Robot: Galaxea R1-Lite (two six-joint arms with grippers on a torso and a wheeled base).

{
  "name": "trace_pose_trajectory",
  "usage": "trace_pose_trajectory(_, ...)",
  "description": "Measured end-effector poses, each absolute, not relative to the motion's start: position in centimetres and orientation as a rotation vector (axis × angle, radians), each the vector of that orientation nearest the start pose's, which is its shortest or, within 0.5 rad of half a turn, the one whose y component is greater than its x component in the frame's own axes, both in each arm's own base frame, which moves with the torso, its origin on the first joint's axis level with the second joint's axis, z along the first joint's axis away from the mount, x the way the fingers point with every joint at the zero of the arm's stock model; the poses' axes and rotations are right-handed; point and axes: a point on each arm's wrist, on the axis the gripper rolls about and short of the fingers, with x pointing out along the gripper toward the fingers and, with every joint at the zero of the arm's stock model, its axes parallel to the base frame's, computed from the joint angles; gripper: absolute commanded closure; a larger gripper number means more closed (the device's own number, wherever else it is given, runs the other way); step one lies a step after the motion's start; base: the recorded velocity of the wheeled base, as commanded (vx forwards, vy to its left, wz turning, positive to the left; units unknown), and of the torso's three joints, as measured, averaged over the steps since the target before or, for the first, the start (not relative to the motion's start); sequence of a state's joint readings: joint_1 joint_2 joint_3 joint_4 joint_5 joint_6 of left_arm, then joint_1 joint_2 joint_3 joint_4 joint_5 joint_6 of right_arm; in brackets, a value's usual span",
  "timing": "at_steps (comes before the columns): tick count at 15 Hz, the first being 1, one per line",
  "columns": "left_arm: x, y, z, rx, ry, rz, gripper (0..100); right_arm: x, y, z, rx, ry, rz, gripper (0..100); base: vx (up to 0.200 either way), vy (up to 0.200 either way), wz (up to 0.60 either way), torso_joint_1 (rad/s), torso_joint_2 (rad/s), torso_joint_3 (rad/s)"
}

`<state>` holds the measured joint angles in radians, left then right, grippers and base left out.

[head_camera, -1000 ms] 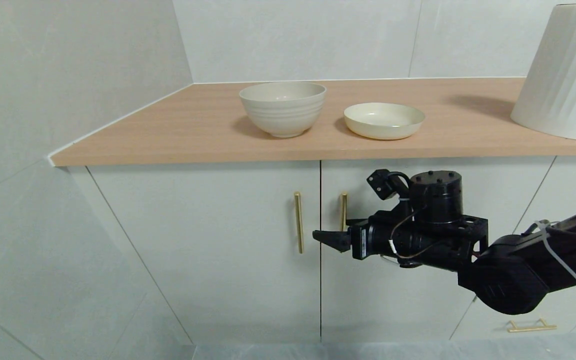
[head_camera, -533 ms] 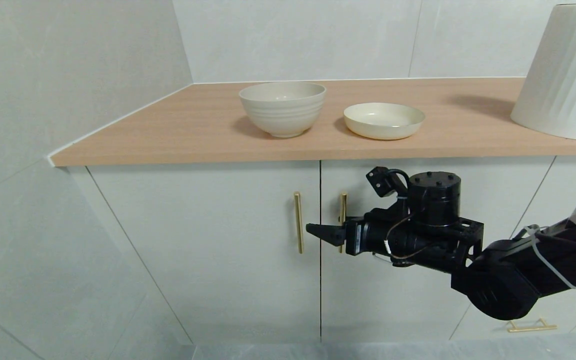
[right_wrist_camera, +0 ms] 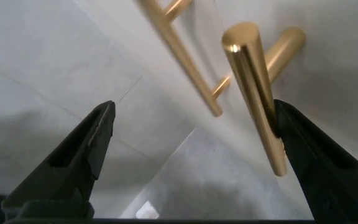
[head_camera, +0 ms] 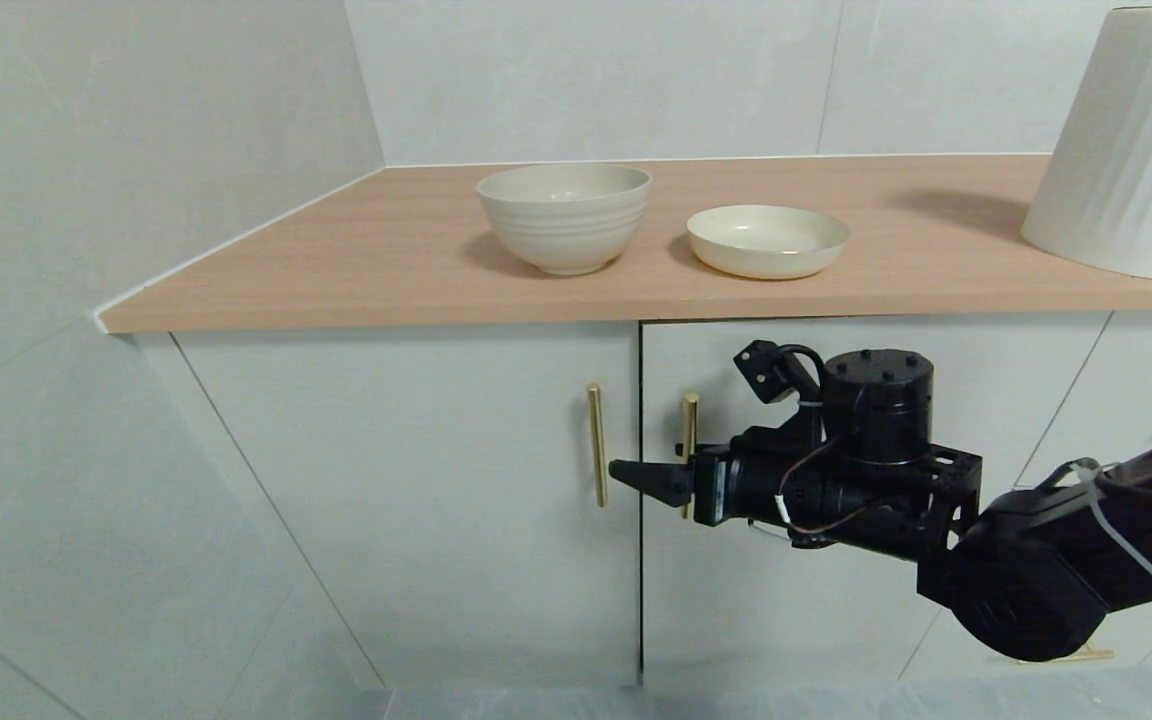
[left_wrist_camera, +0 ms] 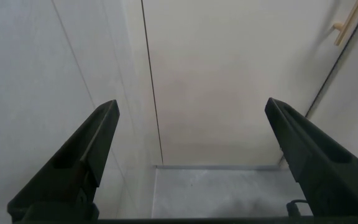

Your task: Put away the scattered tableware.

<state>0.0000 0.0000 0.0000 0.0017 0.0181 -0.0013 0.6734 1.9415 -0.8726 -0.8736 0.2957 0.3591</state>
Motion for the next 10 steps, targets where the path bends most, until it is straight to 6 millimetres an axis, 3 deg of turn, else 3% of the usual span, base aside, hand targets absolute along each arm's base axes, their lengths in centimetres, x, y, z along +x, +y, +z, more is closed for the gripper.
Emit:
trace_pose_trajectory(4,-2.3,0.0,7.5,-0.001,0.001,0.018,0,25.6,22.3,14.7,0.288,0.399,1.003,0,0.000,0.000,0.00,0.000,0.00,0.000)
trace_pose_trajectory(10,-2.3,0.0,7.5,-0.001,0.002,0.018,0,20.9,19.4,15.2,0.288,0.474,1.199,0,0.000,0.000,0.00,0.000,0.00,0.000)
